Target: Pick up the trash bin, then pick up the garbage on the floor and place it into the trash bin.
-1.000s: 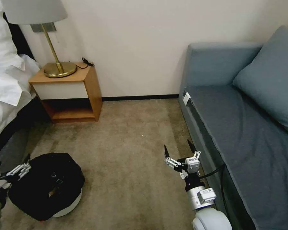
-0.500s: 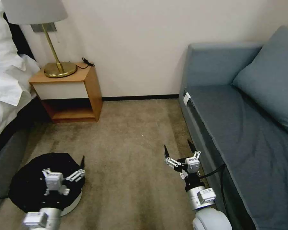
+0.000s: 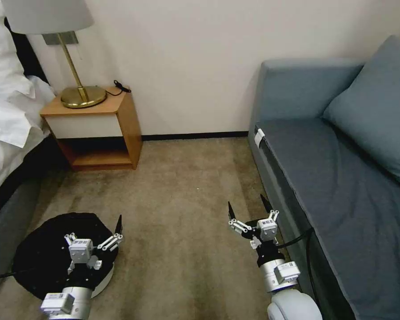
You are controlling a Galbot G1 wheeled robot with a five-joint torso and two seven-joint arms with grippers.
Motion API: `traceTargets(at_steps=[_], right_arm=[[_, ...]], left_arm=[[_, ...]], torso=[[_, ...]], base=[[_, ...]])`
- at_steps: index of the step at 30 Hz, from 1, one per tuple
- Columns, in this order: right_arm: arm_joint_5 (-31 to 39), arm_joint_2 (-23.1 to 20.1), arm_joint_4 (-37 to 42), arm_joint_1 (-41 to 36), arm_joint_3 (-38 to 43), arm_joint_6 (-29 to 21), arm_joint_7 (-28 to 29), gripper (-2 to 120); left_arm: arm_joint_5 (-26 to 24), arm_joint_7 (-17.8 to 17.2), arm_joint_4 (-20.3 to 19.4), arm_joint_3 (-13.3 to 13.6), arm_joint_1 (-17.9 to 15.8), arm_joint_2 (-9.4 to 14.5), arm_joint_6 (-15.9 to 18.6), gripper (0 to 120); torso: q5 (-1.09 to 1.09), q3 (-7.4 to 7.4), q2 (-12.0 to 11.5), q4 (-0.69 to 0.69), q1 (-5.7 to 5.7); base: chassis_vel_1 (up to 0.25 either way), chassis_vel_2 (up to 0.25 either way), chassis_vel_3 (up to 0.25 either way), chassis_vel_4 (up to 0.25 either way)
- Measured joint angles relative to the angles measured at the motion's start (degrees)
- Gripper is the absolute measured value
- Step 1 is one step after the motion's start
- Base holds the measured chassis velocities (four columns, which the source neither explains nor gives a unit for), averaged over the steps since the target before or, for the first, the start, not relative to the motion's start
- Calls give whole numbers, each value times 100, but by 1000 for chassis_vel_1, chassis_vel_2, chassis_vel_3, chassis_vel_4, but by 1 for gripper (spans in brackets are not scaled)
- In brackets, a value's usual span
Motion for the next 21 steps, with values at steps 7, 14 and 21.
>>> traceTargets(at_steps=[7, 14, 21], right_arm=[[0, 0, 0, 0, 0, 0, 0, 100], [0, 0, 0, 0, 0, 0, 0, 100], [0, 0, 0, 0, 0, 0, 0, 100]], left_arm=[[-11, 0, 3, -10, -3, 3, 14, 100], [-16, 0, 6, -15, -5, 4, 21, 100], [-20, 0, 7, -18, -5, 5, 27, 100]], torso=[[0, 0, 0, 0, 0], [0, 0, 0, 0, 0], [0, 0, 0, 0, 0]], base=[[0, 0, 0, 0], [0, 0, 0, 0], [0, 0, 0, 0]])
